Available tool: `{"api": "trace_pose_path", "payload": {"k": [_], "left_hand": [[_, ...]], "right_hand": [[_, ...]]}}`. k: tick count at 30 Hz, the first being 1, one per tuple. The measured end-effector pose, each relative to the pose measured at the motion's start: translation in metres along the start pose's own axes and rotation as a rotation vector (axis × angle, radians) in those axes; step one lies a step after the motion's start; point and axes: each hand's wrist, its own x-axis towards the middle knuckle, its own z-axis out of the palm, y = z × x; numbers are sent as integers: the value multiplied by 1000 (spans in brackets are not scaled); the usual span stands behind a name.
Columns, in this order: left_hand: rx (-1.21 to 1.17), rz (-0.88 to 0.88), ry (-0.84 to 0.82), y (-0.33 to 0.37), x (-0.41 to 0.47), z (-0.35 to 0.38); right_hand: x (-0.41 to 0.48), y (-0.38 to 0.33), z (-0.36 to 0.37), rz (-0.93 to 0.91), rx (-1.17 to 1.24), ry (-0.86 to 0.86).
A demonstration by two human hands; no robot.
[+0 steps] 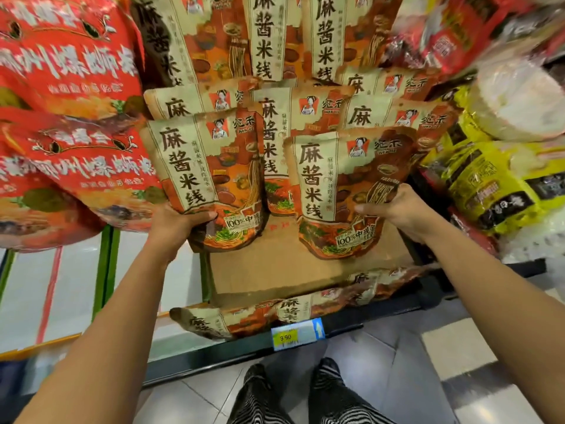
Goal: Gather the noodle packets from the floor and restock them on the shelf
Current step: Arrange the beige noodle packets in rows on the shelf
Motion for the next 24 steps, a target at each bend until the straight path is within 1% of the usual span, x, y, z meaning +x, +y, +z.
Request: {"api": "trace_pose_path", "payload": {"k": [2,5,9,11,13,15,18,21,24], "left_hand": [[-54,9,50,-5,-1,2],[-112,6,58,-7,4,11],[-109,26,31,1,14,24],[-96,38,31,3,19,24],[-95,32,37,1,24,21],[-90,20,40,-3,26,20],[-73,13,17,-3,25,19],[-47,24,4,-2,24,13],[-3,46,-31,-2,19,13]], "right_hand": [[1,2,-5,-5,4,3],[4,9,-15,18,10,77],[9,12,-31,47,12,158],[11,12,-36,60,70,188],[12,12,-38,65,116,189],[12,13,-37,88,103,202],[18,21,-40,94,126,338],[18,26,-41,122,87,310],[12,26,-38,124,107,269]]}}
